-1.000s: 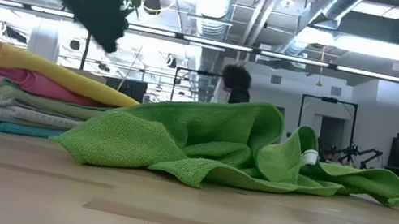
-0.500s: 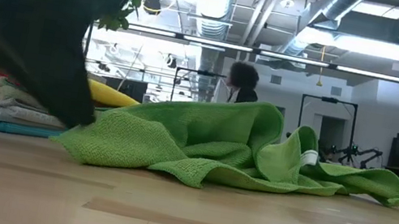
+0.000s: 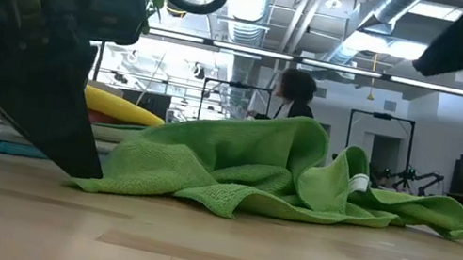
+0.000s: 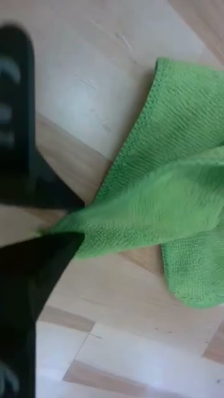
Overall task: Fold microfiber towels
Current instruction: Fold the green microfiber cloth
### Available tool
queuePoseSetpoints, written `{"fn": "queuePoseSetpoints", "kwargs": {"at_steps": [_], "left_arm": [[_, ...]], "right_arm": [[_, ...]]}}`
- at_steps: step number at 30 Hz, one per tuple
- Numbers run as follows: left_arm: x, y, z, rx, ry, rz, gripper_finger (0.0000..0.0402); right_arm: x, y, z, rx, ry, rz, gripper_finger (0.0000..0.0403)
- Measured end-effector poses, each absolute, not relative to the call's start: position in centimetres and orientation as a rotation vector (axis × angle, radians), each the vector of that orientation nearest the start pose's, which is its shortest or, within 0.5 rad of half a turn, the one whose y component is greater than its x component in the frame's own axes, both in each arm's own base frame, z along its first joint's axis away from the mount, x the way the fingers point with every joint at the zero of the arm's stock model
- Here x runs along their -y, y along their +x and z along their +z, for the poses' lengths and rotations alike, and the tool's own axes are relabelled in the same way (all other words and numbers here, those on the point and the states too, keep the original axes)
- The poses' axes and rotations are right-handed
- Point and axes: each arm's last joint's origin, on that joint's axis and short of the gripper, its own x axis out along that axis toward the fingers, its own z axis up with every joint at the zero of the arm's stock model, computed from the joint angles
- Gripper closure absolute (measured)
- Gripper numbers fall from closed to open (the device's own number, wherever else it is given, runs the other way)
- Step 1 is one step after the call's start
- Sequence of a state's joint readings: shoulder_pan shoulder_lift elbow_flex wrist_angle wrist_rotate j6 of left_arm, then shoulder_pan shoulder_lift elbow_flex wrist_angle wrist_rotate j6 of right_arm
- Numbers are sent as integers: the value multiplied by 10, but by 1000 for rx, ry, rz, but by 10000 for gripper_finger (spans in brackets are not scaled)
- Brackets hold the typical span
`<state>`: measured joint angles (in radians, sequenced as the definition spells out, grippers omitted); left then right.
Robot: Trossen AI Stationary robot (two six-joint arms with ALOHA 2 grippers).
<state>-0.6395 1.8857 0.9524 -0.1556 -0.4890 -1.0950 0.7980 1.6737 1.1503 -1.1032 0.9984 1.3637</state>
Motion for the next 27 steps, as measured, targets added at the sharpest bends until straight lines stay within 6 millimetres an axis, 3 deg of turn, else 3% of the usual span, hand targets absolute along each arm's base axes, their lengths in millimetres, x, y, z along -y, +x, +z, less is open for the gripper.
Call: {"fn": "queuePoseSetpoints", "kwargs": {"at_steps": [4,11,15,21,27], "left_arm": [[191,280,110,-846,-448,381,393],[198,278,132,-922,-434,341,400],[201,279,139,-897,-411,348,401],[201,278,139,-889,-392,353,401],[200,278,139,-890,-379,365,401]], "right_arm": [[-185,213,211,-687,-6,-718,199],[-179,206,188,-783,-13,-698,203],[-181,209,177,-805,-172,-582,202],[-186,248,156,-873,-508,-273,214],[-178,285,131,-1009,-716,-124,226]]}}
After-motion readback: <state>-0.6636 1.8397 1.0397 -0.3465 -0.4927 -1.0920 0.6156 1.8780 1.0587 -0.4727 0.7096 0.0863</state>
